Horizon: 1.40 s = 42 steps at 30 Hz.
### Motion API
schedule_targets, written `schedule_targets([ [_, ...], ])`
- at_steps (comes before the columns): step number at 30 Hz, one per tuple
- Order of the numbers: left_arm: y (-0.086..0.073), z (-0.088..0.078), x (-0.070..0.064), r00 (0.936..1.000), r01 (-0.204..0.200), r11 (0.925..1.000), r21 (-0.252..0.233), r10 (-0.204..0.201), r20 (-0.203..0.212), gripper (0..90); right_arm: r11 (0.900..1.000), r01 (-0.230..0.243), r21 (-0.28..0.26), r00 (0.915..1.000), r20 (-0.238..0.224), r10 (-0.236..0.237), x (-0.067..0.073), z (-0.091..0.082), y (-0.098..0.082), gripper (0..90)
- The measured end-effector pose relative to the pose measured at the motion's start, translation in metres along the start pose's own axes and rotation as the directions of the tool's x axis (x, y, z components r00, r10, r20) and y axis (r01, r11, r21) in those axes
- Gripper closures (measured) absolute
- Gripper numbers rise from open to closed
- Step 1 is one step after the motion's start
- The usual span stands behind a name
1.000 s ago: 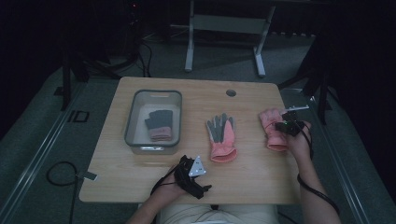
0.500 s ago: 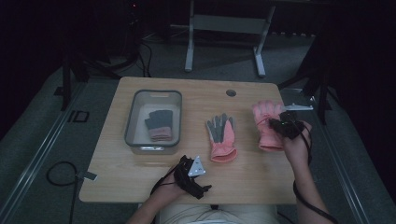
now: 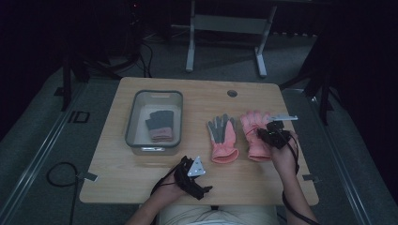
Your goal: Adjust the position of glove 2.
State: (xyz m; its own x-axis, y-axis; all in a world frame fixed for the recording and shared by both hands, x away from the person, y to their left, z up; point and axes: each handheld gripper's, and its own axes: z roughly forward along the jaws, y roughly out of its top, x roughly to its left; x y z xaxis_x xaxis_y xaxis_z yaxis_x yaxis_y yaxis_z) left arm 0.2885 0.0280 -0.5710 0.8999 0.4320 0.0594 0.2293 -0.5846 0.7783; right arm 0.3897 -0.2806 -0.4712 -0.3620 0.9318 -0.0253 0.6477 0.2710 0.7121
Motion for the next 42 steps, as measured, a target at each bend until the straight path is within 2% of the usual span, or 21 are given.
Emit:
schedule_targets([
  [3,0.001,0.000,0.000,1.0000,-0.006,1.0000,0.003,0.006,0.002,1.2,1.000,-0.004,0.012,1.0000,0.000,0.004,-0.004,0.007,-0.001,86.6],
  [5,0.001,0.000,0.000,1.0000,-0.006,1.0000,0.007,0.006,0.003,1.2,0.999,-0.026,0.020,0.9997,-0.004,0.026,-0.008,0.014,-0.004,86.6],
  [12,0.001,0.000,-0.003,1.0000,-0.010,0.9999,0.009,0.010,0.001,1.3,0.997,-0.026,0.074,0.9996,-0.008,0.027,-0.007,0.040,-0.015,86.5],
  [17,0.001,0.000,-0.003,1.0000,-0.006,1.0000,0.008,0.006,-0.003,1.2,0.998,-0.022,0.063,0.9997,0.010,0.022,-0.008,0.049,-0.019,85.3],
  [21,0.000,0.001,-0.003,1.0000,-0.008,0.9999,0.012,0.008,-0.003,1.3,0.998,-0.034,0.052,0.9994,0.006,0.034,-0.009,0.053,-0.024,83.4],
  [24,0.000,0.001,-0.004,0.9999,-0.013,0.9997,0.022,0.013,-0.004,1.3,0.999,-0.028,0.046,0.9996,0.005,0.028,-0.008,0.054,-0.026,80.3],
  [27,0.000,0.001,-0.004,0.9999,-0.012,0.9997,0.022,0.012,-0.003,1.3,0.999,-0.030,0.028,0.9995,-0.006,0.030,-0.011,0.047,-0.023,74.8],
  [29,0.000,0.001,-0.004,0.9999,-0.012,0.9996,0.025,0.013,-0.003,1.3,1.000,-0.002,0.007,1.0000,-0.005,0.002,-0.013,0.041,-0.022,71.7],
  [31,0.000,0.002,-0.004,0.9999,-0.011,0.9997,0.024,0.011,-0.003,1.2,1.000,0.017,-0.013,0.9995,-0.027,-0.018,-0.017,0.036,-0.021,68.6],
  [33,0.000,0.002,-0.004,1.0000,-0.009,0.9997,0.023,0.009,-0.002,1.3,0.999,0.029,-0.018,0.9989,-0.036,-0.030,-0.018,0.034,-0.020,67.4],
  [36,0.000,0.002,-0.004,0.9999,-0.011,0.9997,0.023,0.011,-0.001,1.3,0.997,0.078,-0.024,0.9956,-0.051,-0.079,-0.018,0.031,-0.015,64.0],
  [41,0.000,0.002,-0.005,0.9999,-0.015,0.9995,0.027,0.015,-0.003,1.3,0.993,0.116,0.017,0.9922,-0.048,-0.115,-0.015,0.041,-0.018,61.8],
  [42,0.000,0.002,-0.004,0.9999,-0.013,0.9996,0.025,0.013,-0.002,1.2,0.991,0.132,0.031,0.9908,-0.033,-0.131,-0.013,0.046,-0.021,62.7],
])
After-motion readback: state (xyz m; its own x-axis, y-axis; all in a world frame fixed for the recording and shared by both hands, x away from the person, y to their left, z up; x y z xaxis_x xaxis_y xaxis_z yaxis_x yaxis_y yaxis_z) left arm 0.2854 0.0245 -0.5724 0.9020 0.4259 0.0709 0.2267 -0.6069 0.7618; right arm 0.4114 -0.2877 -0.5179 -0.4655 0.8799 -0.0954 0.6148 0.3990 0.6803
